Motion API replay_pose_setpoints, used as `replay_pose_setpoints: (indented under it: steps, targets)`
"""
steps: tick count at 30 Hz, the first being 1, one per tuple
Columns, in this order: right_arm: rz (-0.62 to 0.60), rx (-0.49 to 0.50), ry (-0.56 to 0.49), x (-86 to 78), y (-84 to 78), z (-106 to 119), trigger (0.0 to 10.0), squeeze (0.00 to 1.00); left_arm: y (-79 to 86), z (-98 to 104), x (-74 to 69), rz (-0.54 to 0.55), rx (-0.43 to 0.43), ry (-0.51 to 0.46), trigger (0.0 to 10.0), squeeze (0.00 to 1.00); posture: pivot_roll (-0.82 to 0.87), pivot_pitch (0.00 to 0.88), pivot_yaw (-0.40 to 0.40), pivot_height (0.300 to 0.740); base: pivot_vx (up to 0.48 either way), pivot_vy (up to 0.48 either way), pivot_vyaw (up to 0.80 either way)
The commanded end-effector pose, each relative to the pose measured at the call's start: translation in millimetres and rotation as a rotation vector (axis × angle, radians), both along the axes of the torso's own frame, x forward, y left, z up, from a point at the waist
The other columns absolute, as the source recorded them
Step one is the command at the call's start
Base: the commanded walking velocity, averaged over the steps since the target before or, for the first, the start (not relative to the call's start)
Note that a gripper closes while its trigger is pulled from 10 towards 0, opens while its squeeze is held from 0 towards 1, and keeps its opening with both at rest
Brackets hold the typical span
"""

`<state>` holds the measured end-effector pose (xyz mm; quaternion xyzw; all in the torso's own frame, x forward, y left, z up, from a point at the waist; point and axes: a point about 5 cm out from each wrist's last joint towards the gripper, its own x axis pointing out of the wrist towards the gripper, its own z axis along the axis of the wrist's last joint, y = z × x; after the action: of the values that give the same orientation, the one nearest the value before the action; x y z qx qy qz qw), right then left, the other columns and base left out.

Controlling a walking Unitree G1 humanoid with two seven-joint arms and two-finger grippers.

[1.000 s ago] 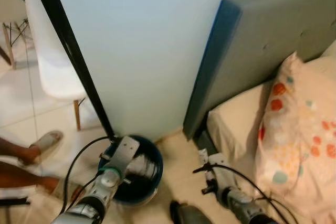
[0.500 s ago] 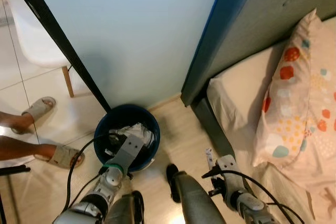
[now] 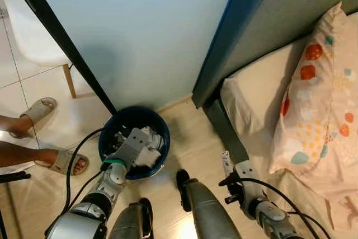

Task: Clean up the room

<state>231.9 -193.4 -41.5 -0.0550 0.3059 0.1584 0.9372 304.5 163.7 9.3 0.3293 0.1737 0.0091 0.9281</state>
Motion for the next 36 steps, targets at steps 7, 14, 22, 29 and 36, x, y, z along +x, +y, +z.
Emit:
replay_pose_setpoints:
  steps: [7, 14, 22, 29, 36]
  targets:
    - [-0.031, 0.007, 0.041, -8.6, -4.1, -6, 10.0, 0.00, 7.9, -13, -13.9, 0.042, -0.004, 0.032, 10.0, 0.00, -0.32, 0.332, 0.010, 0.740, 0.000, 0.000, 0.00]
    - [0.133, 0.104, 0.009, 9.3, 40.8, 2, 10.0, 0.00, 60.9, -21, -39.5, 0.312, -0.101, -0.017, 10.0, 0.00, -0.21, 0.243, 0.022, 0.740, 0.000, 0.000, 0.11]
    - [0.297, 0.134, -0.057, 37.2, 87.4, 25, 10.0, 0.00, 131.2, -30, -92.3, 0.681, -0.121, -0.066, 10.0, 0.00, -0.11, 0.170, -0.023, 0.740, 0.000, 0.000, 0.79]
    - [0.618, -0.043, -0.077, 40.5, 126.7, 33, 10.0, 0.00, 146.1, -50, -137.1, 0.826, -0.129, 0.028, 10.0, 0.00, -0.01, 0.143, -0.042, 0.740, 0.000, 0.000, 0.79]
    - [0.488, -0.322, -0.112, 55.6, 124.7, 35, 10.0, 0.00, 116.0, -75, -164.4, 0.736, -0.161, 0.153, 10.0, 0.00, 0.04, 0.194, -0.036, 0.740, 0.000, 0.000, 0.45]
